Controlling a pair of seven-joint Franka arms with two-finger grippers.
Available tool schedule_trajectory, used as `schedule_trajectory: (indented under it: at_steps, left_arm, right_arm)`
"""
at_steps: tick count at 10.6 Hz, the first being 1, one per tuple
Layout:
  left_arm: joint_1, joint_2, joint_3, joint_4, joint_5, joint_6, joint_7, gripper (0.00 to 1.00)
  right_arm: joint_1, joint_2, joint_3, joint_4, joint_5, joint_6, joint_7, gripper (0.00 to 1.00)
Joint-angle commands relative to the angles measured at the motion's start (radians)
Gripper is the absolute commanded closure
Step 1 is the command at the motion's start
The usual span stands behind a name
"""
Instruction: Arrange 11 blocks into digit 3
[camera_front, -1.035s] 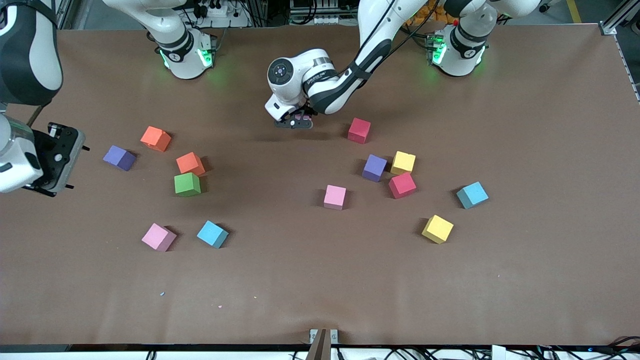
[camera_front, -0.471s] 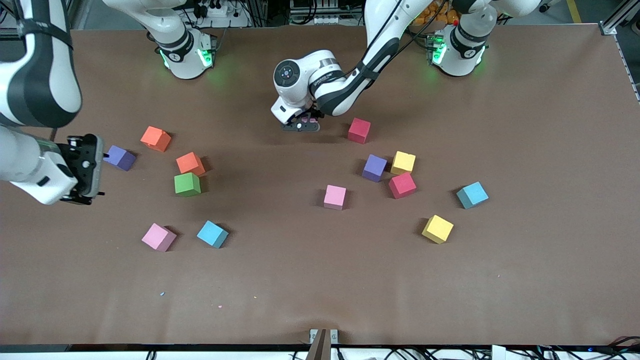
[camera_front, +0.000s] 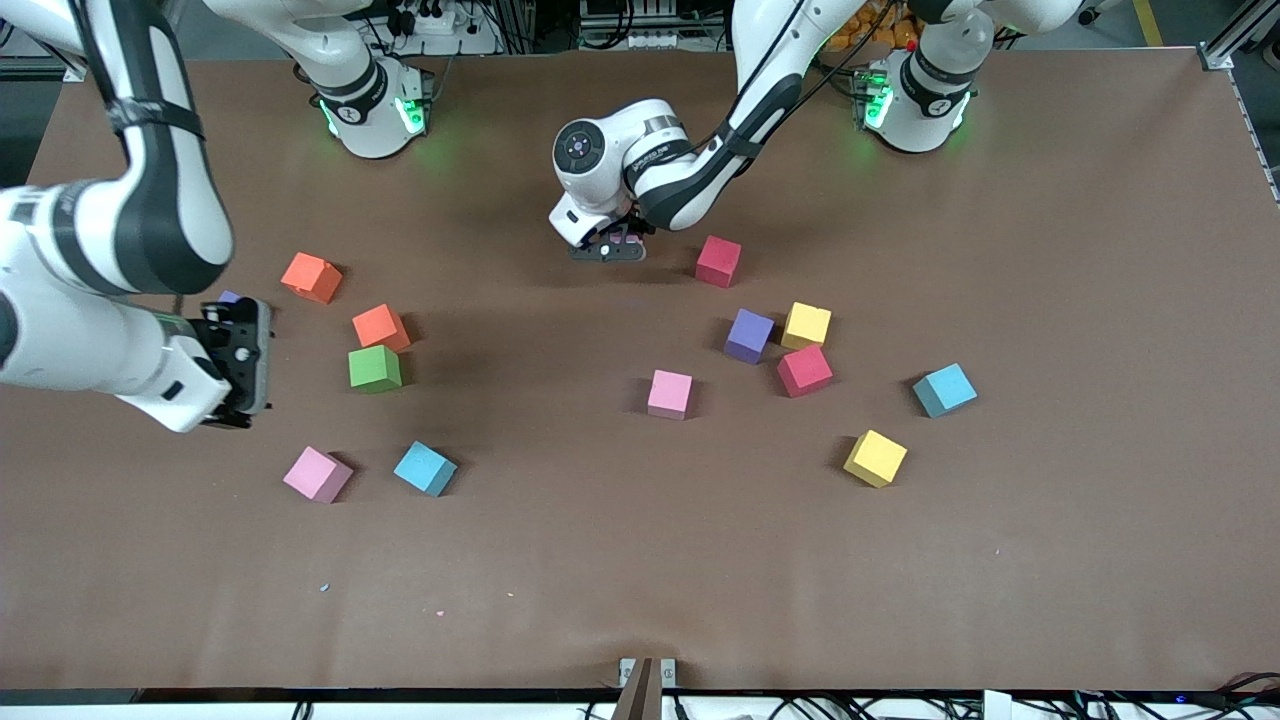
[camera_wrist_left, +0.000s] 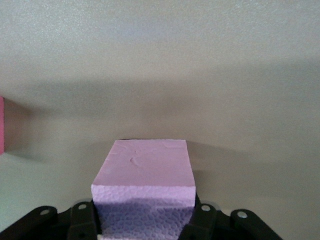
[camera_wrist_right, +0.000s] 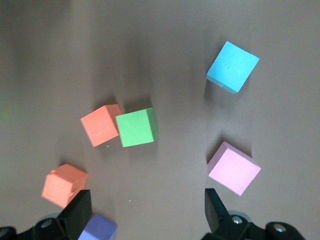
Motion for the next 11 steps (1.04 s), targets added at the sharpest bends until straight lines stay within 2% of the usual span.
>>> schedule_trajectory:
  at_steps: [1, 4, 5, 7, 10, 11]
  left_arm:
    - [-0.006, -0.016, 0.001, -0.02, 0.018, 0.018, -0.006, 0.0]
    - [0.003, -0.077, 0.001, -0.014, 0.016, 0.006, -0.017, 0.0]
    - [0.011, -0.106, 0.003, -0.011, 0.016, -0.013, -0.015, 0.0]
    - [0.092, -0.158, 0.003, -0.01, 0.018, -0.039, 0.003, 0.0]
    - [0.231, -0.166, 0.007, 0.01, 0.066, -0.067, 0.006, 0.0]
    - [0.247, -0.16, 0.007, 0.009, 0.065, -0.073, -0.009, 0.0]
  right_arm:
    - [0.003, -0.076, 0.019, -0.203, 0.011, 0.182, -0.023, 0.0]
    - [-0.003, -0.1, 0.022, -0.395, 0.011, 0.435, -0.122, 0.0]
    - [-0.006, -0.096, 0.022, -0.423, 0.009, 0.469, -0.151, 0.0]
    - [-0.009, -0.084, 0.022, -0.459, 0.005, 0.511, -0.169, 0.0]
    - [-0.006, -0.045, 0.024, -0.528, -0.005, 0.614, -0.169, 0.0]
    - [-0.005, -0.035, 0.028, -0.532, -0.005, 0.623, -0.167, 0.0]
